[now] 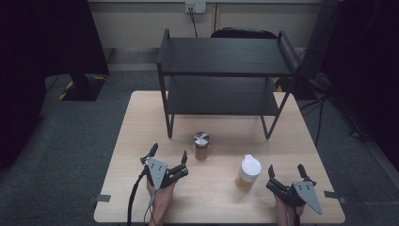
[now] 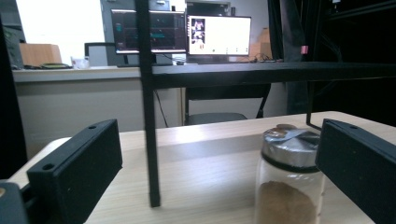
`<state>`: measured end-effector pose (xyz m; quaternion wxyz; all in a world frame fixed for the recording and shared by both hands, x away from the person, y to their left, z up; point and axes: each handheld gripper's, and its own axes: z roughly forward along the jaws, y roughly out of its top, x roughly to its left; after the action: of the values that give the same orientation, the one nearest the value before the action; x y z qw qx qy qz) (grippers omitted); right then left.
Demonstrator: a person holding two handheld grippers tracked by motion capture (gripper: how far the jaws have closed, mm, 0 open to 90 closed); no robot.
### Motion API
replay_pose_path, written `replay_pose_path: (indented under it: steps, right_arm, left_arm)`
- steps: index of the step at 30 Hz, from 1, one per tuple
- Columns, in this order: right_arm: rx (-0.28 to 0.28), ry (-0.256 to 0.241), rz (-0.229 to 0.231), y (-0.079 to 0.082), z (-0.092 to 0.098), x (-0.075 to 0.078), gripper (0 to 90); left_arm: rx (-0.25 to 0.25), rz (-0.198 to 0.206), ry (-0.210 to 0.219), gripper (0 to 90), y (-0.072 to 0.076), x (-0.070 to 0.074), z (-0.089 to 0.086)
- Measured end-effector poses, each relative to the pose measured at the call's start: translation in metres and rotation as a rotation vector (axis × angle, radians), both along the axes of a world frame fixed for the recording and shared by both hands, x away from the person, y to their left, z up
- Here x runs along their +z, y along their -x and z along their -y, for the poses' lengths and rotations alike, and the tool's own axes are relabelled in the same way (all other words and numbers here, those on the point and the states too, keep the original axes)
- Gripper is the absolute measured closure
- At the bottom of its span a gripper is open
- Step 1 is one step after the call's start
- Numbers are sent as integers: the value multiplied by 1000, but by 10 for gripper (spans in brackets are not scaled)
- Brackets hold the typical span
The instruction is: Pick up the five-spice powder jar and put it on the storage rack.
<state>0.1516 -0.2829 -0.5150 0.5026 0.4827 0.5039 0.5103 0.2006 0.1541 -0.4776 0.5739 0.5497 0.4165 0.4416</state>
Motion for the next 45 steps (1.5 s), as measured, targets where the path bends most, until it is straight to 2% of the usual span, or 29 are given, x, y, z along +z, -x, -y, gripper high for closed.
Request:
replay_pose_path:
  steps: [7,12,23,35,37,45]
  right_arm:
    - [0,0,0,0,0,0,0]
    - [-1,1,0,0,0,0,0]
    - [-4,1,0,0,-1,0,0]
    - [-5,1,0,0,-1,0,0]
    - [-4,1,0,0,-1,0,0]
    - [-3,1,0,0,-1,0,0]
  left_arm:
    - [-45,-49,23,6,-12,10,11]
    - [-59,-62,27,10,-22,14,18]
    - [-78,-59,33,44,-32,12,37]
    - [-63,-80,-18,63,-44,8,56]
    - [-65,-95,-20,66,-48,7,58]
    - [-51,-119,-46,130,-57,-1,69]
